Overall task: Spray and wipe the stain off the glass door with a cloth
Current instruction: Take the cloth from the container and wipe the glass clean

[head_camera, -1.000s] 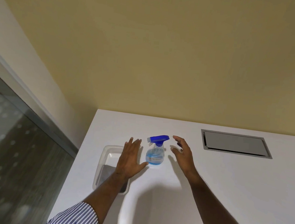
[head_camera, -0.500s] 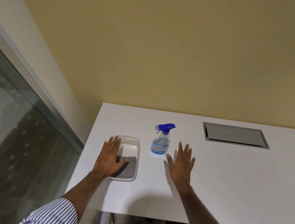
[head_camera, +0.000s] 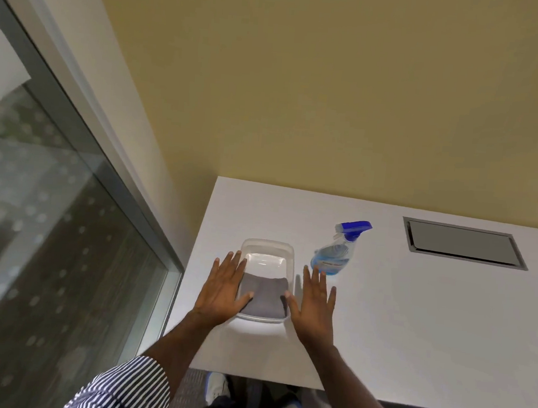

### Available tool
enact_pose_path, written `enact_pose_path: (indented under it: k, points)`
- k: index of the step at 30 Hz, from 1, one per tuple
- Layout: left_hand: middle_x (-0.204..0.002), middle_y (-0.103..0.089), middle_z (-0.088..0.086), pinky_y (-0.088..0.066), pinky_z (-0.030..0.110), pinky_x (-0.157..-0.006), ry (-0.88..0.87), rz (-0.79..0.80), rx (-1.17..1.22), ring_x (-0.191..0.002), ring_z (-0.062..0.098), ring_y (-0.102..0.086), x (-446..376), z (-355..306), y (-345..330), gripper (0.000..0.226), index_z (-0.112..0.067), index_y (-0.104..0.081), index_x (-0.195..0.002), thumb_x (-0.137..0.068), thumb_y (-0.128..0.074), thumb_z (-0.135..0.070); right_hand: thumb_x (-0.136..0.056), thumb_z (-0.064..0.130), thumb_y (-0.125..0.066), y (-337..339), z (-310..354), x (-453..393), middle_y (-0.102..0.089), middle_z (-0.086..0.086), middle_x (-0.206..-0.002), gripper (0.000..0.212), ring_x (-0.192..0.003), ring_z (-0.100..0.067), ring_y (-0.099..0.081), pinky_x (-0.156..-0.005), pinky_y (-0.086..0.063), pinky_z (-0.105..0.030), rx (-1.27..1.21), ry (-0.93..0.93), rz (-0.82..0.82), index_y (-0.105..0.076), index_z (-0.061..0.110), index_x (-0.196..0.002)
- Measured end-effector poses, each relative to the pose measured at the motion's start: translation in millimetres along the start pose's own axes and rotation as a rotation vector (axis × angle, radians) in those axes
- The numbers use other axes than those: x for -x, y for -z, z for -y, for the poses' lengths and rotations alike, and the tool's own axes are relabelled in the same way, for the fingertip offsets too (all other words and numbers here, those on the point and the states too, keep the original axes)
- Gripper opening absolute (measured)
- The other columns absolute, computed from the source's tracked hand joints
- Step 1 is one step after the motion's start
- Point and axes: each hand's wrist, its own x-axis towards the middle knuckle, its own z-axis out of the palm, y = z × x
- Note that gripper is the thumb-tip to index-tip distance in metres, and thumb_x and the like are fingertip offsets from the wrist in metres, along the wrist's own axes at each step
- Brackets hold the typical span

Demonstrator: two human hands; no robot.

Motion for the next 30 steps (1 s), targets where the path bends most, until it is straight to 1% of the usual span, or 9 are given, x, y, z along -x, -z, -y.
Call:
enact_pose_path:
  k: [3,5,7,9,12,16,19,28,30]
  points:
    - [-0.171,0.022,0.004,0.017,0.046,-0.129,-0.042,0.025,0.011,-0.161,0.026,0.017,-4.4,4.5,1.5,0.088,-0.020,0.007,-0.165,-0.103,-0.037,-0.064,-0.106,0.060,-0.029,-9.5,15.2,-11.0,0.029,0.007,-0.167,0.077,-0.156,-0.015,0.024,-0.126,0.018,-0.047,0.026,0.039,0.030,0.013,0.030,-0.163]
    - [-0.172,-0.008,0.016,-0.009,0.058,-0.131,-0.130,-0.088,0.035,-0.160,0.037,-0.011,-3.8,7.1,5.6,0.089,-0.007,-0.022,-0.163,-0.098,-0.056,-0.057,-0.106,0.062,-0.030,-15.3,23.6,-17.3,0.031,0.007,-0.166,0.079,-0.155,-0.015,0.027,-0.126,0.019,-0.048,0.082,0.065,0.051,0.020,0.032,-0.160]
    - [-0.153,-0.049,0.026,-0.043,0.067,-0.112,-0.226,-0.246,0.045,-0.143,0.046,-0.047,-3.9,9.7,4.7,0.080,0.006,-0.055,-0.143,-0.087,-0.078,-0.046,-0.105,0.066,-0.026,-20.1,31.2,-23.2,0.038,0.009,-0.163,0.081,-0.152,-0.014,0.033,-0.122,0.027,-0.045,0.145,0.089,0.079,0.030,0.035,-0.155]
    - [-0.140,-0.062,0.026,-0.054,0.065,-0.100,-0.226,-0.293,0.002,-0.131,0.045,-0.059,-4.7,9.0,1.7,0.071,0.007,-0.065,-0.132,-0.090,-0.073,-0.050,-0.103,0.070,-0.022,-24.0,38.6,-31.4,0.043,0.009,-0.159,0.082,-0.149,-0.016,0.037,-0.115,0.035,-0.044,0.224,0.114,0.110,0.030,0.033,-0.155]
    - [-0.147,-0.058,0.021,-0.051,0.064,-0.106,-0.119,-0.136,0.005,-0.137,0.042,-0.056,-13.4,6.1,2.0,0.079,0.001,-0.062,-0.140,-0.097,-0.045,-0.063,-0.102,0.071,-0.020,-30.8,48.7,-47.0,0.045,0.006,-0.155,0.084,-0.146,-0.019,0.038,-0.109,0.040,-0.044,0.336,0.146,0.182,0.020,0.027,-0.162]
    - [-0.170,-0.026,0.015,-0.019,0.059,-0.129,0.017,0.007,0.000,-0.158,0.037,-0.025,-22.6,4.1,-4.9,0.088,-0.009,-0.034,-0.161,-0.099,-0.012,-0.068,-0.105,0.063,-0.031,-39.6,56.7,-64.8,0.025,-0.003,-0.171,0.082,-0.157,-0.027,0.024,-0.115,0.030,-0.046,0.409,0.171,0.299,0.009,0.023,-0.165]
    - [-0.166,-0.034,0.020,-0.028,0.064,-0.124,-0.003,-0.051,0.020,-0.154,0.041,-0.032,-21.7,5.4,-13.6,0.089,-0.005,-0.042,-0.156,-0.102,0.002,-0.061,-0.105,0.060,-0.042,-44.2,59.3,-74.3,0.008,-0.006,-0.175,0.083,-0.161,-0.029,0.013,-0.118,0.024,-0.044,0.362,0.182,0.375,-0.003,0.021,-0.166]
    - [-0.167,-0.031,0.019,-0.027,0.063,-0.125,-0.016,-0.119,-0.037,-0.155,0.039,-0.029,-31.3,11.8,-37.0,0.073,-0.004,-0.037,-0.158,-0.104,-0.032,-0.053,-0.100,0.056,-0.055,-56.5,66.2,-89.5,-0.048,-0.006,-0.158,0.067,-0.151,-0.028,-0.037,-0.131,-0.006,-0.054,0.387,0.351,0.416,-0.043,0.018,-0.154]
    - [-0.170,-0.025,0.017,-0.015,0.061,-0.128,-0.017,-0.114,-0.033,-0.158,0.037,-0.019,-32.3,13.2,-40.4,0.075,-0.005,-0.032,-0.160,-0.104,-0.038,-0.055,-0.099,0.055,-0.055,-58.0,68.3,-90.9,-0.052,-0.008,-0.153,0.063,-0.146,-0.029,-0.042,-0.130,-0.009,-0.056,0.397,0.362,0.420,-0.047,0.019,-0.150]
